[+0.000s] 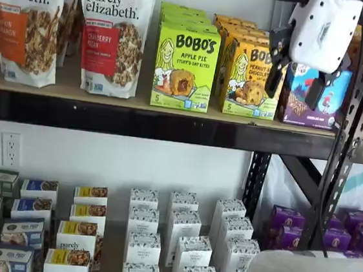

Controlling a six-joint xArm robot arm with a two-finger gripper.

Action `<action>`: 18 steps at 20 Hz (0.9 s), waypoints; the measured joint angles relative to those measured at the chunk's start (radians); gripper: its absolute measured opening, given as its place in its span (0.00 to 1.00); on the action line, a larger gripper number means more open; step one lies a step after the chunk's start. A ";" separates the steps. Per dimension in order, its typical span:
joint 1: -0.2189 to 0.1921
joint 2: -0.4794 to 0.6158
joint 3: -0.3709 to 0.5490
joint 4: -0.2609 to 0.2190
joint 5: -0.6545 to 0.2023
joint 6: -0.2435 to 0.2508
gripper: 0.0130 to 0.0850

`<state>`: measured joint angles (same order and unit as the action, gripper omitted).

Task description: Pick the green box on the top shelf, the fourth from the left

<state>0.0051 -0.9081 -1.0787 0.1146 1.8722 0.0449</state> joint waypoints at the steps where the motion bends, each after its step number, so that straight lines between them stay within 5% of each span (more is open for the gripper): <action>1: 0.008 0.001 -0.001 -0.003 -0.014 0.006 1.00; 18: 0.215 0.132 -0.072 -0.091 -0.146 0.183 1.00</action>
<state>0.2204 -0.7761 -1.1511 0.0238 1.7260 0.2277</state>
